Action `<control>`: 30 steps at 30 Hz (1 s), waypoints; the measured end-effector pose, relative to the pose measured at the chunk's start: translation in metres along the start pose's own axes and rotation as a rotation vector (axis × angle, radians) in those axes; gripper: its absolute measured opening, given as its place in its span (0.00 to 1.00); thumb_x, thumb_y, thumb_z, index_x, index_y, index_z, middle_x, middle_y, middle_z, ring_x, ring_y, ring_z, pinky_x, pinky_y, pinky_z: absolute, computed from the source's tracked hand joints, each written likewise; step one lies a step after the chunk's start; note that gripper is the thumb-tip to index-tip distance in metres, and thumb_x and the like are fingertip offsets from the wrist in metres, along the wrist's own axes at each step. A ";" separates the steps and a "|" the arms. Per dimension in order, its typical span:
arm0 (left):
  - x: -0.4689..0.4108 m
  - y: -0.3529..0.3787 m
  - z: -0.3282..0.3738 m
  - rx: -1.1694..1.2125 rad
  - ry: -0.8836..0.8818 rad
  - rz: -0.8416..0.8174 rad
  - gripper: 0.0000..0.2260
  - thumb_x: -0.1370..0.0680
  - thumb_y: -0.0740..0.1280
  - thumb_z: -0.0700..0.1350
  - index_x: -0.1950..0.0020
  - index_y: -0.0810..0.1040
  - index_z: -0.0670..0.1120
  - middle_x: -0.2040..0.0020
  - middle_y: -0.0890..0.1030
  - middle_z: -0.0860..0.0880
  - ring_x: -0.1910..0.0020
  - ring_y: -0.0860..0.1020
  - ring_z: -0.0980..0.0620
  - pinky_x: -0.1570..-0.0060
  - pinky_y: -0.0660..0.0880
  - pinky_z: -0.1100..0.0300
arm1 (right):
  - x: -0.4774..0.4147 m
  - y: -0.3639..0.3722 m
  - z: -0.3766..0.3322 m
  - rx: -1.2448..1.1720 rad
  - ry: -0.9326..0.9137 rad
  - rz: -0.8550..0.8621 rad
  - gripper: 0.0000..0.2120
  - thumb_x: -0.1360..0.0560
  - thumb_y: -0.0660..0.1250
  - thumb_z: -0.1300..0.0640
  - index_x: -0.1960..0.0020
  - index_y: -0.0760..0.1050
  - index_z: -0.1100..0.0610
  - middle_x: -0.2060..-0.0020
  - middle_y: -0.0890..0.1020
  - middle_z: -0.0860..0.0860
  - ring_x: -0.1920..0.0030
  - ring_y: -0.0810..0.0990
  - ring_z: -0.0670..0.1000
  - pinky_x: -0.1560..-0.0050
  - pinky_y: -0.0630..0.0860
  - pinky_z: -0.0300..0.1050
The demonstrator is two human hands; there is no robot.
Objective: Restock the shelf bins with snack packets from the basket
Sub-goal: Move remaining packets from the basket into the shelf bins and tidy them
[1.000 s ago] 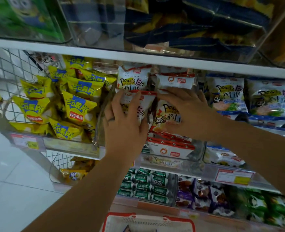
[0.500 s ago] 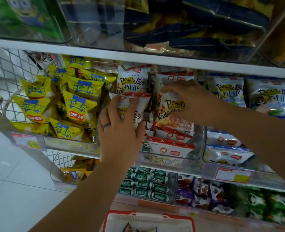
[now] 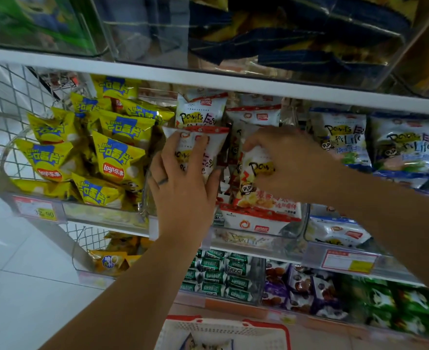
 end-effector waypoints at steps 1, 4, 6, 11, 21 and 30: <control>0.002 0.003 -0.002 -0.009 -0.003 -0.020 0.23 0.21 0.58 0.59 0.27 0.68 0.53 0.26 0.63 0.40 0.32 0.65 0.33 0.40 0.70 0.36 | 0.002 0.010 0.001 0.028 0.010 -0.035 0.26 0.32 0.68 0.50 0.34 0.70 0.47 0.36 0.74 0.49 0.35 0.70 0.54 0.33 0.67 0.55; 0.003 0.009 -0.005 -0.030 -0.011 -0.105 0.26 0.21 0.54 0.61 0.24 0.63 0.54 0.24 0.59 0.41 0.29 0.61 0.34 0.38 0.68 0.36 | 0.008 0.028 0.005 0.088 0.012 -0.059 0.29 0.29 0.66 0.47 0.29 0.65 0.47 0.29 0.67 0.48 0.29 0.63 0.55 0.29 0.57 0.54; 0.001 0.008 -0.003 -0.013 -0.011 -0.149 0.28 0.22 0.51 0.63 0.23 0.60 0.55 0.23 0.56 0.41 0.27 0.57 0.34 0.36 0.65 0.35 | 0.009 0.028 0.004 0.088 -0.010 -0.049 0.34 0.31 0.61 0.42 0.26 0.62 0.46 0.28 0.66 0.48 0.28 0.62 0.54 0.28 0.55 0.54; -0.012 -0.013 0.003 0.042 -0.008 -0.122 0.28 0.22 0.52 0.64 0.23 0.59 0.56 0.23 0.56 0.42 0.25 0.54 0.37 0.31 0.58 0.36 | -0.004 0.007 0.012 -0.016 0.058 0.120 0.34 0.29 0.60 0.36 0.26 0.63 0.46 0.27 0.67 0.49 0.27 0.63 0.56 0.27 0.54 0.58; -0.098 0.015 0.028 -0.169 0.136 -0.314 0.24 0.20 0.53 0.62 0.26 0.65 0.58 0.23 0.62 0.46 0.23 0.56 0.39 0.28 0.53 0.34 | -0.056 0.020 0.012 0.137 0.111 -0.075 0.29 0.23 0.53 0.34 0.24 0.54 0.37 0.21 0.50 0.47 0.22 0.45 0.58 0.28 0.44 0.73; -0.065 -0.009 0.024 -0.012 0.187 -0.237 0.21 0.23 0.56 0.58 0.32 0.74 0.55 0.32 0.75 0.50 0.29 0.67 0.42 0.31 0.57 0.33 | -0.042 0.010 0.003 0.200 0.111 0.020 0.23 0.21 0.51 0.36 0.28 0.66 0.40 0.24 0.62 0.48 0.23 0.52 0.56 0.27 0.41 0.70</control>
Point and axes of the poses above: each hand's wrist, its own x-axis away from the middle knuckle, its own y-axis out of the palm, z = x × y, the point moved 5 cm from there along -x, towards the middle knuckle
